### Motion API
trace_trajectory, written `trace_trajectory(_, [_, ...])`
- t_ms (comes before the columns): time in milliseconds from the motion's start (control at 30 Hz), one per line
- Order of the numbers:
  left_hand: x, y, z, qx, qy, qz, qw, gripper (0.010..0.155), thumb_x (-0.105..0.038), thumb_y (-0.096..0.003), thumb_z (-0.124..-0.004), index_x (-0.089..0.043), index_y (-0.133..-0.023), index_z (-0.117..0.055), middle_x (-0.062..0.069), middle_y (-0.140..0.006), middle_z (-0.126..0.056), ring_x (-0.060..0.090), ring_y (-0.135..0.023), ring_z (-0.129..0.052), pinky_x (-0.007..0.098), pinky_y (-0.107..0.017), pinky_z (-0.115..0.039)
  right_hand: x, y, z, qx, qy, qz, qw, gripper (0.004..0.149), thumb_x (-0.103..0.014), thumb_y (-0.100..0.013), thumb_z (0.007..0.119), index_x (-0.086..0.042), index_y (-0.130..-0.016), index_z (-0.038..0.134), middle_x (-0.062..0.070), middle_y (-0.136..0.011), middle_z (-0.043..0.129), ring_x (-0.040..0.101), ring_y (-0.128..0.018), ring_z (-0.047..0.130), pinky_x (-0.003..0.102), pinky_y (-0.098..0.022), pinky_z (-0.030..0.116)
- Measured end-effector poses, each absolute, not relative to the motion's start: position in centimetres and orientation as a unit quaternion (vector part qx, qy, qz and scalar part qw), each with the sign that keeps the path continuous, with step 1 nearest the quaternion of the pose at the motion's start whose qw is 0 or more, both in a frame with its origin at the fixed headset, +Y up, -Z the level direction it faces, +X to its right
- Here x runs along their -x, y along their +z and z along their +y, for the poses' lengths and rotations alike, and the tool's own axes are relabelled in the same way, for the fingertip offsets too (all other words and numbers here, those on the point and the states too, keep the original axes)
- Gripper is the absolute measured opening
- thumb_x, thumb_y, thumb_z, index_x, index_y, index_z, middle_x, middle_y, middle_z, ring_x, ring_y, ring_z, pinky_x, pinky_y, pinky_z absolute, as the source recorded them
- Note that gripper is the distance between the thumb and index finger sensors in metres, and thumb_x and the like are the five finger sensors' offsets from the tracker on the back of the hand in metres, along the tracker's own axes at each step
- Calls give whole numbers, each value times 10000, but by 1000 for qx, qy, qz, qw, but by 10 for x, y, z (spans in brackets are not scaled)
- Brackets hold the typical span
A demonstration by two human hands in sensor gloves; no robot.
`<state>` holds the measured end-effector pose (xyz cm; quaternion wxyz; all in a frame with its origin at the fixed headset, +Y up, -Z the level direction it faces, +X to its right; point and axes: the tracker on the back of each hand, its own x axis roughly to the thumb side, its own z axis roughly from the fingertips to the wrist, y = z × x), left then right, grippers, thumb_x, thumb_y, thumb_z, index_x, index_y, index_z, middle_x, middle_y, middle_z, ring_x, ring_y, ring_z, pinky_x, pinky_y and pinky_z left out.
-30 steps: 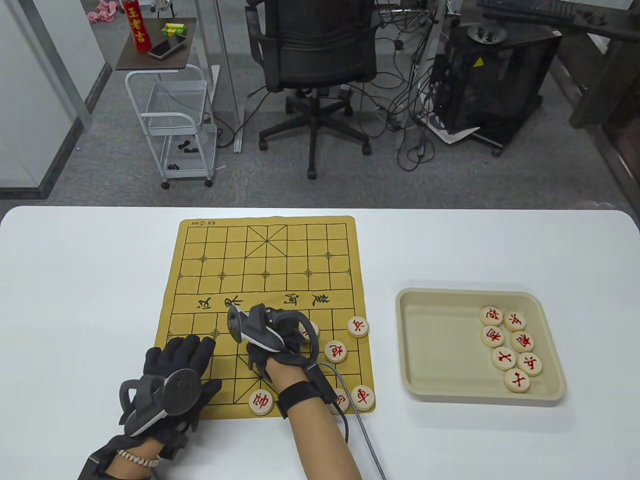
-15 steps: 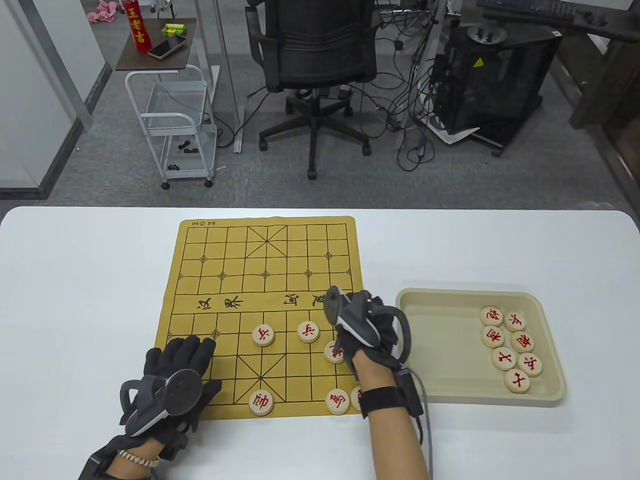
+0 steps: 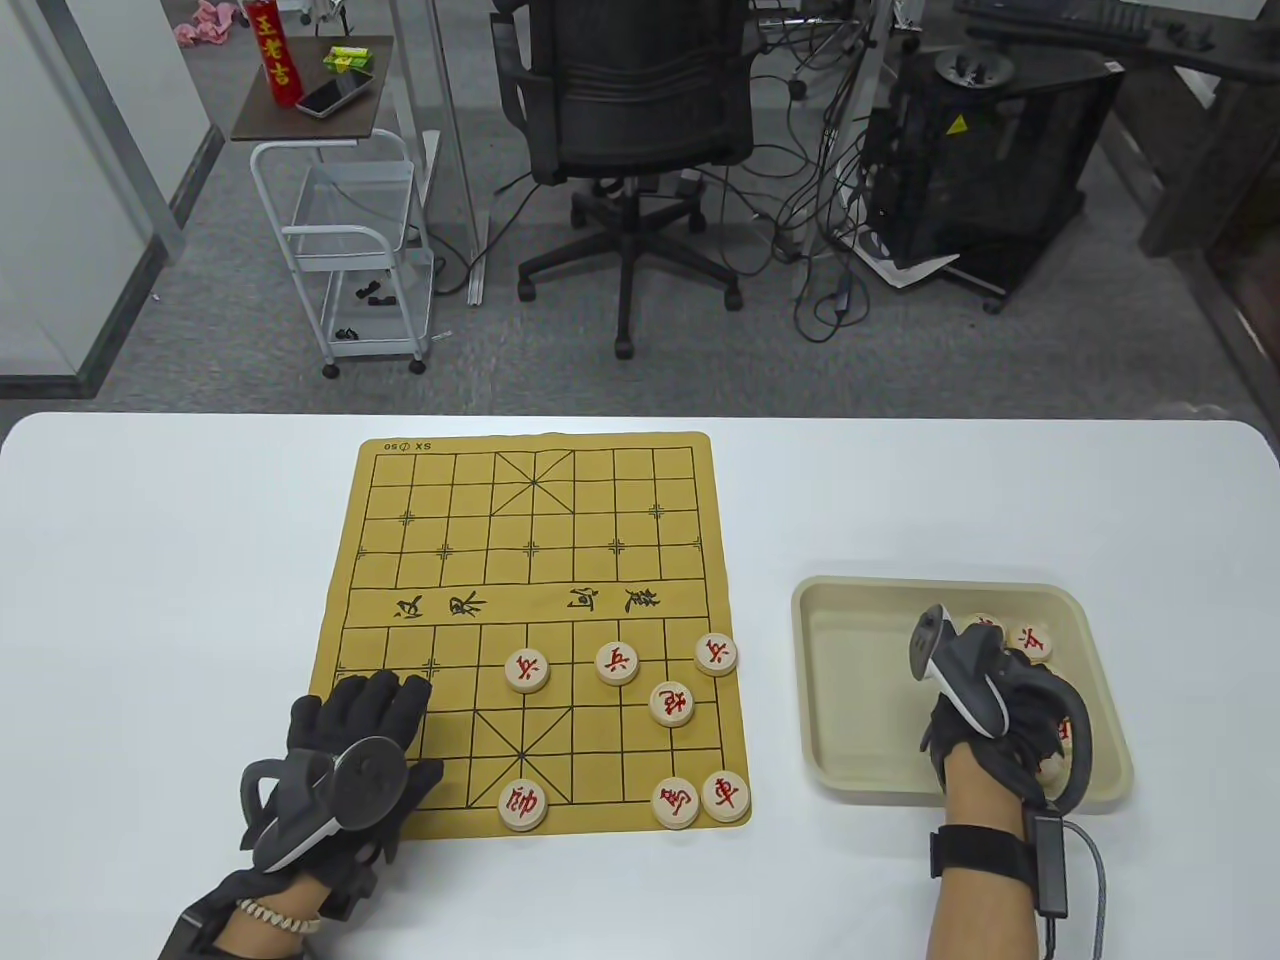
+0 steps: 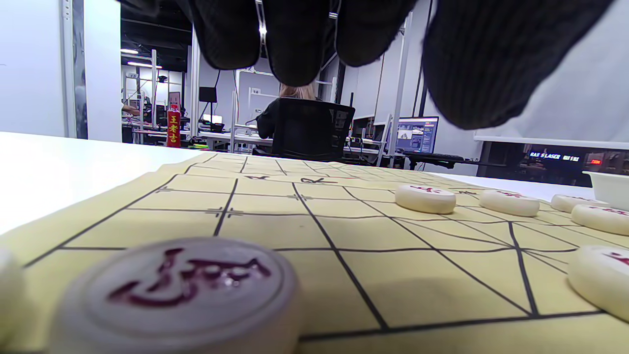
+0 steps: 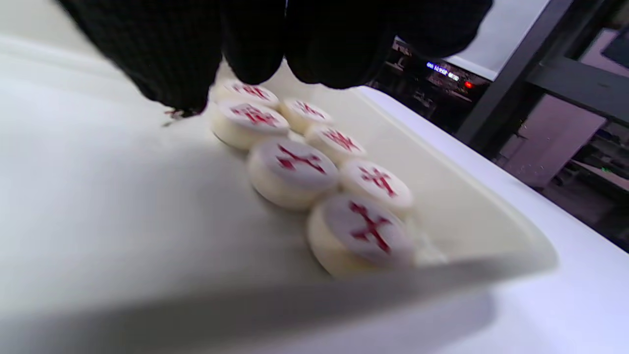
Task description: Set up Chinese chess pieces
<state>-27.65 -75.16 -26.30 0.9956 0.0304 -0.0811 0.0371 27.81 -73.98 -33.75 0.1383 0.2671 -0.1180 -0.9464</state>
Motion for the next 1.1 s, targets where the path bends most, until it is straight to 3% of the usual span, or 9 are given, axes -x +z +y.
trace_trajectory(233, [276, -263, -752, -30, 35, -80, 996, 828, -566, -384, -831, -311, -1094, -489, 122, -1179, -580, 477, -1090, -613, 727, -734, -436, -297, -337, -760, -278, -937, -150, 148, 590, -432, -418, 941, -250, -955, 778, 72, -1051, 756, 226, -797, 886, 431, -559, 784])
trace_trajectory(433, [277, -263, -752, -27, 35, -77, 996, 829, -566, -384, -830, -311, -1095, -487, 121, -1180, -580, 478, -1089, -614, 727, -734, -436, -302, -341, -770, -279, -938, -133, 157, 572, -448, -405, 946, -291, -920, 754, 61, -1032, 768, 201, -770, 894, 413, -547, 791])
trace_trajectory(833, [275, -264, -753, -18, 29, -76, 996, 829, -568, -385, -828, -312, -1095, -484, 118, -1179, -582, 473, -1089, -618, 726, -734, -439, -310, -342, -771, -265, -950, -116, 118, 536, -480, -383, 961, -296, -856, 789, 29, -984, 832, 120, -646, 944, 367, -496, 832])
trace_trajectory(1100, [275, -265, -753, -15, 30, -77, 996, 829, -568, -386, -827, -313, -1095, -482, 118, -1180, -581, 473, -1091, -615, 726, -735, -437, -309, -340, -771, -264, -956, -79, 97, 595, -546, -316, 997, -268, -810, 813, 65, -917, 889, 86, -519, 944, 356, -428, 851])
